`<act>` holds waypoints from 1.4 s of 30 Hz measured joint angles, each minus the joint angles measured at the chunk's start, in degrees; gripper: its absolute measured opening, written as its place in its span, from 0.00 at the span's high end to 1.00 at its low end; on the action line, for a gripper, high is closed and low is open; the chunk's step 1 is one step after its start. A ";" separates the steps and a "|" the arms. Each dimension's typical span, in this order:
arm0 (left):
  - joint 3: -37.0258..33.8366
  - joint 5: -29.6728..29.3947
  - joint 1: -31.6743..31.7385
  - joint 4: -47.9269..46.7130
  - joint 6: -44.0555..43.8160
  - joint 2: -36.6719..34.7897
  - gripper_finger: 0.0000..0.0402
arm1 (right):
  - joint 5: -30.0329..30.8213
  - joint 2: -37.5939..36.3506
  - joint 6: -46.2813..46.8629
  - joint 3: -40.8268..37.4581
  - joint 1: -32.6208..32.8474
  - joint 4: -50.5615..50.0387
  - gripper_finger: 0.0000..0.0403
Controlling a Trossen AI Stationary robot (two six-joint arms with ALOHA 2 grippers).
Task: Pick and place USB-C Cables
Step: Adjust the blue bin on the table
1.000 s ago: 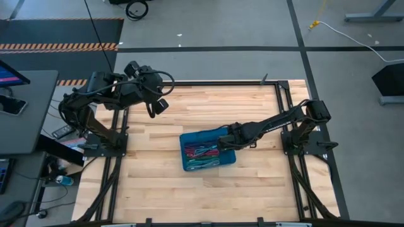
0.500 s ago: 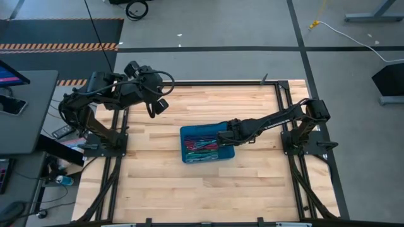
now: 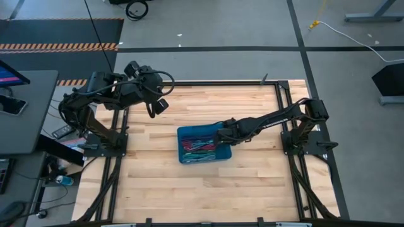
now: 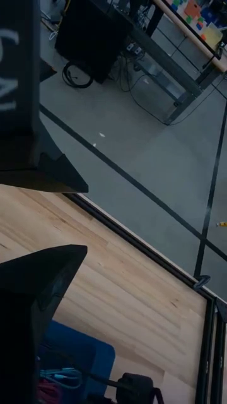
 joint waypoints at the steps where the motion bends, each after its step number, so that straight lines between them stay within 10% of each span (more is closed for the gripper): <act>1: 0.00 0.00 0.00 0.00 -0.15 0.01 0.62 | -0.69 -0.02 -0.32 0.01 0.01 1.05 0.77; 23: 0.00 -0.02 0.00 0.00 -1.01 0.01 0.62 | -3.32 -2.66 -11.66 0.60 -2.77 -0.38 0.77; 32: 0.00 0.00 -0.01 0.01 -1.50 0.01 0.62 | 5.15 -11.45 -16.43 1.30 -3.60 -0.11 0.77; 42: 0.00 -0.02 -0.01 0.00 -1.49 0.01 0.62 | -1.54 -16.51 -43.24 1.30 -12.96 12.17 0.97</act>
